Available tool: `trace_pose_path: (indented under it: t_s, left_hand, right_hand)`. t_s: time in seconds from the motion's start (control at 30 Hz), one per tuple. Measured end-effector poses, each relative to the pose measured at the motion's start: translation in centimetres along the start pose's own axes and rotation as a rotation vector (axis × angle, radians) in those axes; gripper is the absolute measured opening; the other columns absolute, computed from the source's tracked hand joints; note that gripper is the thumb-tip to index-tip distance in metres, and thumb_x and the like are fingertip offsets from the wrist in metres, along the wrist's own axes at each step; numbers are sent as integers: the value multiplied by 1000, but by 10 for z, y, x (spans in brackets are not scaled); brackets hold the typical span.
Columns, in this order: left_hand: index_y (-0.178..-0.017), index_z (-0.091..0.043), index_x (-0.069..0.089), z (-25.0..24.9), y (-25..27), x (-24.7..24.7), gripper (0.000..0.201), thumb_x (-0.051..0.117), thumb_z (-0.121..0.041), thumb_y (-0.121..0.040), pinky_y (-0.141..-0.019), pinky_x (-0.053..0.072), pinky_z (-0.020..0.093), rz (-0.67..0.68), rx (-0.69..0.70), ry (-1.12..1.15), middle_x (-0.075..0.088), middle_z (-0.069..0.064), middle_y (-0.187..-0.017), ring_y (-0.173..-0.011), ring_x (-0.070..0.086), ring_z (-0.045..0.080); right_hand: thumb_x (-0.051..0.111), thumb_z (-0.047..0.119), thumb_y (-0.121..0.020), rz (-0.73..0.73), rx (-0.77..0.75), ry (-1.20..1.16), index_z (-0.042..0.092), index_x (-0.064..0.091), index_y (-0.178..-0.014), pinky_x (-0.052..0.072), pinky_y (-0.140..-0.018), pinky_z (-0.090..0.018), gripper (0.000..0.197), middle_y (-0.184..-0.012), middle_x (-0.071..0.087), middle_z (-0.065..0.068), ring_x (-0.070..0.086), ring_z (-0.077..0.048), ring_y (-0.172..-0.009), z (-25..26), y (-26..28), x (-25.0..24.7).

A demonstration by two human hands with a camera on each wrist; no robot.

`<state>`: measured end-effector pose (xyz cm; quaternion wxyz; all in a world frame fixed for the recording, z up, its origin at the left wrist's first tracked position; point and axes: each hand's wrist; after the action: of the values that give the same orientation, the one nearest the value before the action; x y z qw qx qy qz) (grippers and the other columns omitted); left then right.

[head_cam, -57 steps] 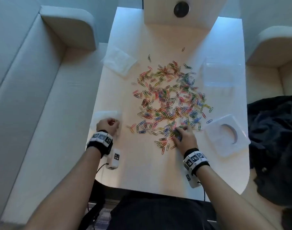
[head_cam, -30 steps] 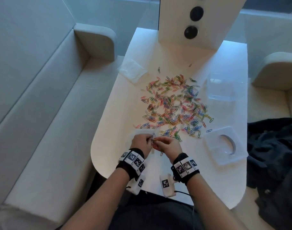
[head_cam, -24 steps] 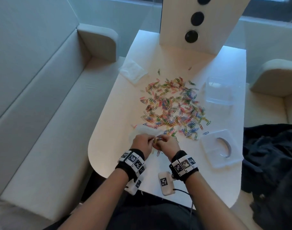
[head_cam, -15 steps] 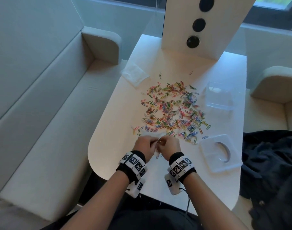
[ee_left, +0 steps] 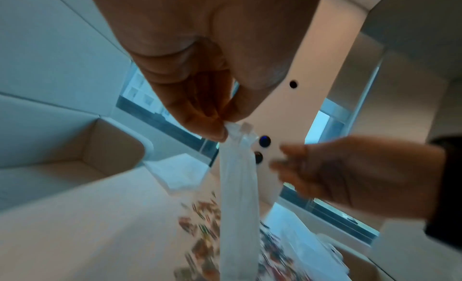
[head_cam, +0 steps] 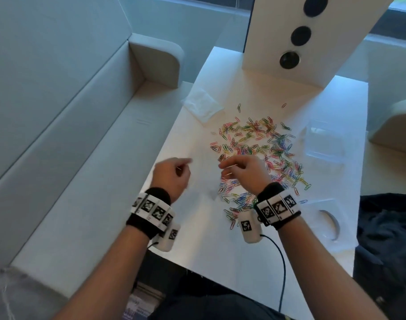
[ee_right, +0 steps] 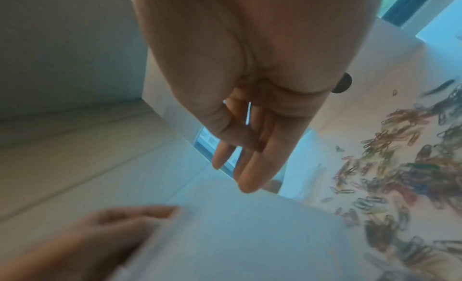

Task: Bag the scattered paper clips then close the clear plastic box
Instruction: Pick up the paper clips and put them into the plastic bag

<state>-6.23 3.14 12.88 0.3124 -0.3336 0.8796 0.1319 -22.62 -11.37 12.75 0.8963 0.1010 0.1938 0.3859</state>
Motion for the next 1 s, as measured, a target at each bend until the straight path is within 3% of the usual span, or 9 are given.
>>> trace_pose_path:
  t_s: [0.1, 0.17, 0.23, 0.33, 0.53, 0.63, 0.73, 0.87, 1.0]
  left_hand:
    - [-102, -13, 76, 16, -19, -29, 22, 62, -9, -86, -75, 52, 16, -54, -32, -15, 69, 1, -75, -65, 62, 15]
    - [-102, -14, 76, 31, -25, -36, 22, 62, -10, -86, -79, 54, 25, -54, -66, -44, 69, 2, -74, -67, 64, 19]
    - [-102, -13, 76, 43, -26, -32, 22, 62, -9, -86, -82, 52, 26, -28, -75, -101, 72, 5, -78, -69, 63, 18]
    - [-103, -13, 76, 62, -22, -19, 22, 64, -9, -85, -85, 51, 24, 68, -84, -174, 76, 7, -90, -72, 62, 15]
    - [-104, -14, 76, 87, 3, 13, 23, 62, -10, -86, -82, 57, 36, 217, -183, -168, 75, 9, -85, -64, 64, 18]
    - [-104, -15, 76, 84, 13, 31, 23, 62, -11, -86, -82, 56, 31, 269, -180, -166, 76, 7, -89, -68, 64, 16]
    - [-105, -13, 75, 78, 20, 46, 24, 61, -10, -86, -80, 51, 21, 312, -169, -162, 75, 6, -95, -71, 62, 12]
    - [-108, -13, 75, 74, 24, 60, 25, 60, -11, -88, -81, 51, 20, 373, -184, -183, 75, 7, -96, -73, 60, 10]
    - [-108, -12, 74, 72, 23, 68, 25, 59, -10, -88, -78, 47, 16, 391, -211, -159, 75, 6, -93, -74, 61, 11]
  right_hand:
    - [52, 7, -91, 91, -28, 500, 22, 70, -113, 56, -89, -38, 32, -120, 67, -6, 68, -22, -95, -24, -31, 29]
    - [53, 13, -92, 267, -127, 785, 21, 54, -135, 36, -112, -38, 44, -147, 45, -9, 48, -24, -130, -49, -45, 64]
    - [56, 20, -92, 385, -219, 967, 19, 33, -148, 27, -116, -44, 61, -160, 19, -9, 25, -28, -144, -75, -52, 97]
    - [57, 29, -91, 434, -290, 1220, 15, 19, -151, 20, -117, -53, 72, -162, 3, -11, 13, -31, -148, -106, -56, 121]
    - [51, 50, -92, 381, -370, 1380, 22, 13, -153, 2, -115, -64, 77, -162, 3, -12, 3, -40, -148, -148, -32, 80]
    - [60, 40, -89, 308, -364, 1357, 21, 33, -147, 22, -108, -71, 66, -155, 27, -16, 24, -49, -140, -151, -33, 58]
    - [58, 5, -83, 292, -493, 1319, 4, 56, -121, 51, -89, -52, 38, -125, 55, -22, 54, -43, -109, -156, -42, 56]
    - [60, -14, -72, 241, -484, 1113, -1, 66, -82, 56, -61, -40, 17, -86, 61, -17, 58, -33, -76, -145, -50, 65]
    - [63, -5, -81, -13, -236, 629, 3, 76, -84, 56, -75, -35, 16, -84, 70, -12, 65, -27, -75, -140, -56, 51]
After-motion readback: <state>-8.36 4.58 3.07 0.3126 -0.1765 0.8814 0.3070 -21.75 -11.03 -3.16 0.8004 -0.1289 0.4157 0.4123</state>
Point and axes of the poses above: each hand's wrist, its own y-axis away from the middle knuckle, its own x-axis out of the palm, z = x × y
